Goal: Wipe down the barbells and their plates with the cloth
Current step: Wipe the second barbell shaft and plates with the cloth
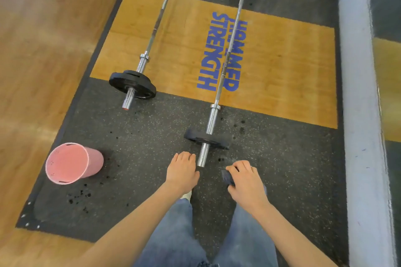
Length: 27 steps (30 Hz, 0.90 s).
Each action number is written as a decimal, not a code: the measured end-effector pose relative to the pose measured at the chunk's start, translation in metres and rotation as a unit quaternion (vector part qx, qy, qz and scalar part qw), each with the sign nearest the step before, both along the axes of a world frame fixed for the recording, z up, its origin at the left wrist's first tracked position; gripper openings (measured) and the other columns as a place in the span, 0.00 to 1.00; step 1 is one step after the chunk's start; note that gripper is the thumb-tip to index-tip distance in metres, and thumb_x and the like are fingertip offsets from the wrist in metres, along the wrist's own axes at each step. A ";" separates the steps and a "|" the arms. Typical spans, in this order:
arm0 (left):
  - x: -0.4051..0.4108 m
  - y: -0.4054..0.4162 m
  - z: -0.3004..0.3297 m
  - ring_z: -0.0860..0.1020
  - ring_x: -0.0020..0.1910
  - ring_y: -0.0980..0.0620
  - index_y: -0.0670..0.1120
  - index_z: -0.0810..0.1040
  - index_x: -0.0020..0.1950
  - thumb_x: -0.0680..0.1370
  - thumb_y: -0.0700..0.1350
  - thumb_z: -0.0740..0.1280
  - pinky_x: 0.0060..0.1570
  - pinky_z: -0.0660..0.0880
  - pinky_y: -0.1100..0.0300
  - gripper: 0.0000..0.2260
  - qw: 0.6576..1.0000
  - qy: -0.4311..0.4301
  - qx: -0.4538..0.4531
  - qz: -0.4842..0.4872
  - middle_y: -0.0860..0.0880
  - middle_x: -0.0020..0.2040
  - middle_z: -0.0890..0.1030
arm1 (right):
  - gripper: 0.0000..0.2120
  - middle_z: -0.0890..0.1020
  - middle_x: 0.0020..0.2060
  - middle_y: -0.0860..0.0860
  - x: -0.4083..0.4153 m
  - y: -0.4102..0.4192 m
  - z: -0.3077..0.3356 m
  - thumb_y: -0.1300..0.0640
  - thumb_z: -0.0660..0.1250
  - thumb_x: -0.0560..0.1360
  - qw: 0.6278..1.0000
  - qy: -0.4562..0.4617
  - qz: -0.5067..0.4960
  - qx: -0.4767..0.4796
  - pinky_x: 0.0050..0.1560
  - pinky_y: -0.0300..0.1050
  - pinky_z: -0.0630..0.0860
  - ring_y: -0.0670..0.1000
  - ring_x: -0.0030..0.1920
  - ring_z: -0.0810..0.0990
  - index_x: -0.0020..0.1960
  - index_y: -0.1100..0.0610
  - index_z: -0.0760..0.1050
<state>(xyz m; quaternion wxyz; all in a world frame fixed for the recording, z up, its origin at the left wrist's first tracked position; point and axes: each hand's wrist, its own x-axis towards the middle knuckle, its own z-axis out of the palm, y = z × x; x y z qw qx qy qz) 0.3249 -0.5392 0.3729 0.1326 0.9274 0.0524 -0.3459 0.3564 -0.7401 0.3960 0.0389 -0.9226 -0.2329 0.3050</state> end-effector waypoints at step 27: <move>0.048 -0.257 -0.057 0.66 0.74 0.45 0.43 0.60 0.80 0.84 0.52 0.58 0.72 0.61 0.54 0.26 0.851 0.075 -0.034 0.519 0.45 0.76 0.68 | 0.20 0.75 0.63 0.53 0.213 -0.130 -0.070 0.57 0.68 0.76 0.894 0.045 0.444 0.052 0.63 0.51 0.68 0.57 0.68 0.69 0.67 0.56 0.74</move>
